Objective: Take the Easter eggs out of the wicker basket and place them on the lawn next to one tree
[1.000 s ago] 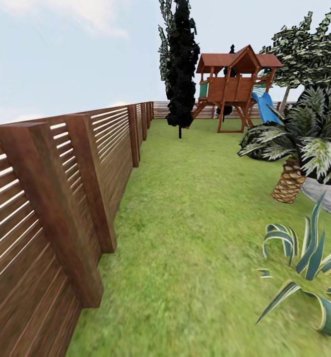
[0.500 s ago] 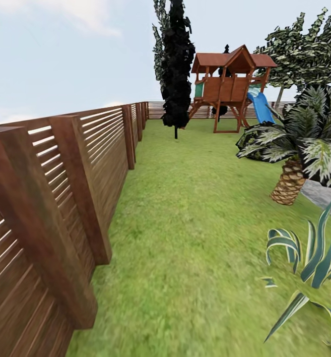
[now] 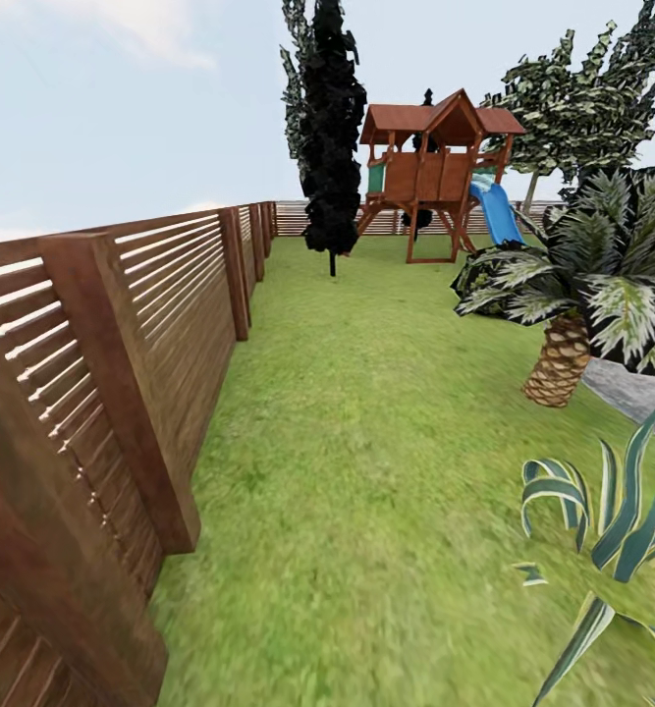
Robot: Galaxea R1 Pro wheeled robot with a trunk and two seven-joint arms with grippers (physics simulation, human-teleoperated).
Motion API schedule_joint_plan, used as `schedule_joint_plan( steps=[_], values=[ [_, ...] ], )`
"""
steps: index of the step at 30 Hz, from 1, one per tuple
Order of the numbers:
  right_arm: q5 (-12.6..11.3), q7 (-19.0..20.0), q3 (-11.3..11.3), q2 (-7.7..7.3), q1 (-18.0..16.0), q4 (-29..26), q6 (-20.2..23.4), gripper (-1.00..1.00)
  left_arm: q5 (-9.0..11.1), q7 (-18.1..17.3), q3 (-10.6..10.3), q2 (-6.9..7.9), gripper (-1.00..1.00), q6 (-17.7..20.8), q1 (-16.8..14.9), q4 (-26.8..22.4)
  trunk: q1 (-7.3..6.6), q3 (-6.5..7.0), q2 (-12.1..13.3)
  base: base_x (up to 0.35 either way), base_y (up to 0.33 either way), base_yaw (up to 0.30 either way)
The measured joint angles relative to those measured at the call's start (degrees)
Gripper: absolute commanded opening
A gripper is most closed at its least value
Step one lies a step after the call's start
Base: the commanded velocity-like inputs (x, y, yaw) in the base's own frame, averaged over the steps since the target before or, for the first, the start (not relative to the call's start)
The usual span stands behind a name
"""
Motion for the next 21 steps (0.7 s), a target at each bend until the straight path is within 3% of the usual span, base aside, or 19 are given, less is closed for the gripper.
schedule_joint_plan(
  steps=[7,21],
  values=[
    [-0.06,0.0,-0.08,0.0,0.0,0.0,0.0,1.0,0.0,0.0,-0.02,0.0,1.0,0.01,-0.02,0.0,0.0,0.0,0.0,0.318,0.003,-0.156],
    [-0.49,0.0,-0.52,0.0,0.0,-0.01,0.02,1.0,0.0,0.0,-0.01,0.0,1.0,0.0,0.0,-0.01,0.0,0.0,0.0,0.318,0.064,-0.012]
  ],
)
